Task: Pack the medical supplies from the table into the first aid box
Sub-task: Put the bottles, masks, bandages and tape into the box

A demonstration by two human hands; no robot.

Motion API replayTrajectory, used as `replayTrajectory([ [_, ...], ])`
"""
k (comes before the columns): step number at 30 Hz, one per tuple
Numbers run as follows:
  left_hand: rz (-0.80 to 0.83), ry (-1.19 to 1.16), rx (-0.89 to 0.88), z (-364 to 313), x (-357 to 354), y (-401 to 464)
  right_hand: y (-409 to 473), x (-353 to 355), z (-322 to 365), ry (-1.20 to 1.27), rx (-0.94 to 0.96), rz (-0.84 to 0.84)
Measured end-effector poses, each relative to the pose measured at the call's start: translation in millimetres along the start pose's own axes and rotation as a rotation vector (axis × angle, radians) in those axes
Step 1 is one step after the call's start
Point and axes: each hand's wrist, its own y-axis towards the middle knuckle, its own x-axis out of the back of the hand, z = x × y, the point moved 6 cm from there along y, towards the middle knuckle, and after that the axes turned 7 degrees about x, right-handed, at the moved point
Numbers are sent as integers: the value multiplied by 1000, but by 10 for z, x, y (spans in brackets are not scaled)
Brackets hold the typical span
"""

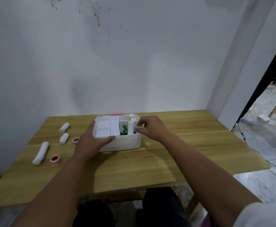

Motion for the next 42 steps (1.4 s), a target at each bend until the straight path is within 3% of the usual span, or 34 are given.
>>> replayTrajectory([
  [12, 14, 3, 14, 25, -17, 20, 53, 23, 24, 227, -128, -128],
  [18, 6, 29, 25, 51, -6, 25, 115, -103, 6, 246, -217, -30],
  [26, 3, 17, 16, 26, -14, 19, 90, -109, 9, 366, -122, -147],
  [38, -1, 18, -1, -64, -9, -34, 50, -193, 100, 226, -102, 59],
  [42, 20, 8, -8, -28, -24, -8, 57, -88, 94, 434, -115, -75],
])
